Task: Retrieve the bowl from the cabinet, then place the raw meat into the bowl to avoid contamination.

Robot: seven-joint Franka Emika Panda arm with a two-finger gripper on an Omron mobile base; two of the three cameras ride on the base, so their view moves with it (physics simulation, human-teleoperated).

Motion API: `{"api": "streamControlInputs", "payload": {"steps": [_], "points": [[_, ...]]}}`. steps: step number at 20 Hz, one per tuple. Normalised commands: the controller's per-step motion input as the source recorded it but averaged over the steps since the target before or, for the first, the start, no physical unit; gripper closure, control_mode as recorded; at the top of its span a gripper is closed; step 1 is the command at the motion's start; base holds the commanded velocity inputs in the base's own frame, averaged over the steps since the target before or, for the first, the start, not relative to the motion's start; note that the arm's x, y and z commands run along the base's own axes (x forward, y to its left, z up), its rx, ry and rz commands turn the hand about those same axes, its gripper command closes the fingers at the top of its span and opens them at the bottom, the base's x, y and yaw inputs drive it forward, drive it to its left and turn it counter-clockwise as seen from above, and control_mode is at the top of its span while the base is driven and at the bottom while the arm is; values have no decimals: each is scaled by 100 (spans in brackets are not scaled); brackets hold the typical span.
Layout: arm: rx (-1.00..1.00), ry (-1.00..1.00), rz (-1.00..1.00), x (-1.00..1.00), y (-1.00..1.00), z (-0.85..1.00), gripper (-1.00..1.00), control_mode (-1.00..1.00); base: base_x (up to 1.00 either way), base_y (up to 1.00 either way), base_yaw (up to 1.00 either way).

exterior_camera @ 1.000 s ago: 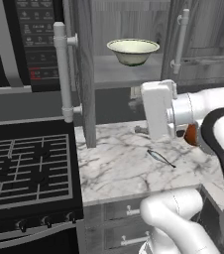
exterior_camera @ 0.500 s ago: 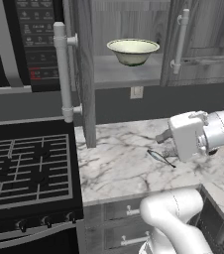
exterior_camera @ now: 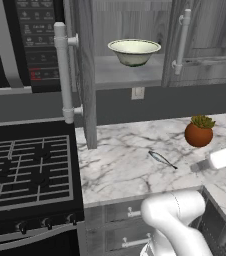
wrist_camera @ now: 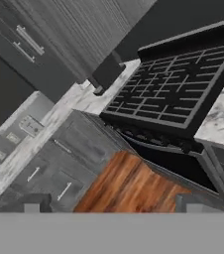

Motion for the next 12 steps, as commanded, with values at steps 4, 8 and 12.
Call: {"api": "streamControlInputs", "payload": {"steps": [4, 8, 12], "points": [[-10, -45, 4, -39, -25, -1, -100, -100, 0, 0, 0], [-5, -46, 0, -7, -13, 2, -100, -100, 0, 0, 0], [-5, -47, -2, -4, -4, 9, -100, -100, 0, 0, 0]]}}
